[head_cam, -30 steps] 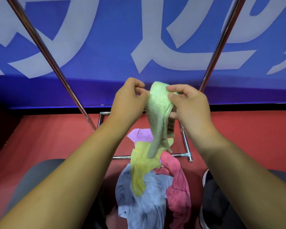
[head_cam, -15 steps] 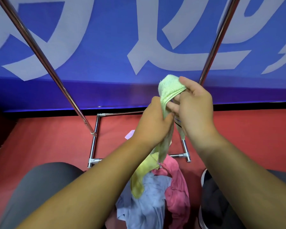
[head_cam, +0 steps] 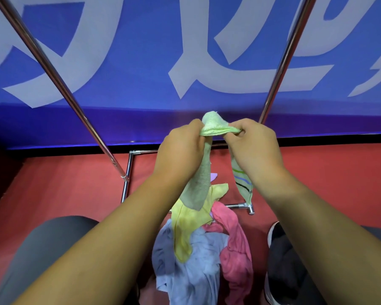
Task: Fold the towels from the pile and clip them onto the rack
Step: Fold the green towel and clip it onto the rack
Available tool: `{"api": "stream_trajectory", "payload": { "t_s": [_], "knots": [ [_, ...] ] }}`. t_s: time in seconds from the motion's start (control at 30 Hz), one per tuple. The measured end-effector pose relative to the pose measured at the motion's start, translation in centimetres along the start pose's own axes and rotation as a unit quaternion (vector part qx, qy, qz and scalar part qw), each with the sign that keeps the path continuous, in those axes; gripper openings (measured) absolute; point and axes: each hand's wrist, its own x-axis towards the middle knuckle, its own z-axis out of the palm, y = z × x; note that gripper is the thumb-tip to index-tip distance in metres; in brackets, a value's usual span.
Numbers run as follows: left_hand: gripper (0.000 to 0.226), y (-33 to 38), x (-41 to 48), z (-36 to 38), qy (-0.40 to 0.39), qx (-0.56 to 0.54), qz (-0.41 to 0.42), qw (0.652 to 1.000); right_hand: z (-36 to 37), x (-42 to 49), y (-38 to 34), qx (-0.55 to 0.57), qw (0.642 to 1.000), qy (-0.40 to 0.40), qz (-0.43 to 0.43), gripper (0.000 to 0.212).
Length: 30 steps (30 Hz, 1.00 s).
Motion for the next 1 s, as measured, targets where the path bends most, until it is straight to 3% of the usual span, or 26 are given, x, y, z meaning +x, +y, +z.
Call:
{"api": "stream_trajectory", "payload": {
  "t_s": [0.13,0.27,0.5,0.7,1.0],
  "knots": [
    [0.008,-0.4,0.0,-0.9,0.003,-0.014,-0.005,1.0,0.4,-0.2,0.3,-0.037,0.999,-0.012,0.015,0.021],
    [0.008,-0.6,-0.3,-1.7,0.006,-0.019,-0.014,1.0,1.7,-0.8,0.7,-0.089,0.995,-0.005,-0.054,0.013],
    [0.01,-0.5,-2.1,-4.5,0.01,0.0,-0.041,0.999,2.4,-2.9,-0.6,0.0,0.992,-0.003,-0.125,0.016],
    [0.01,0.1,-3.5,-7.9,0.019,0.011,-0.07,0.997,1.4,-4.4,-3.8,0.052,0.989,-0.017,-0.134,0.011],
    [0.016,2.1,-3.3,-15.2,0.032,0.051,-0.092,0.994,-2.8,-5.3,-10.2,0.014,0.987,-0.039,-0.158,0.011]
  ]
}}
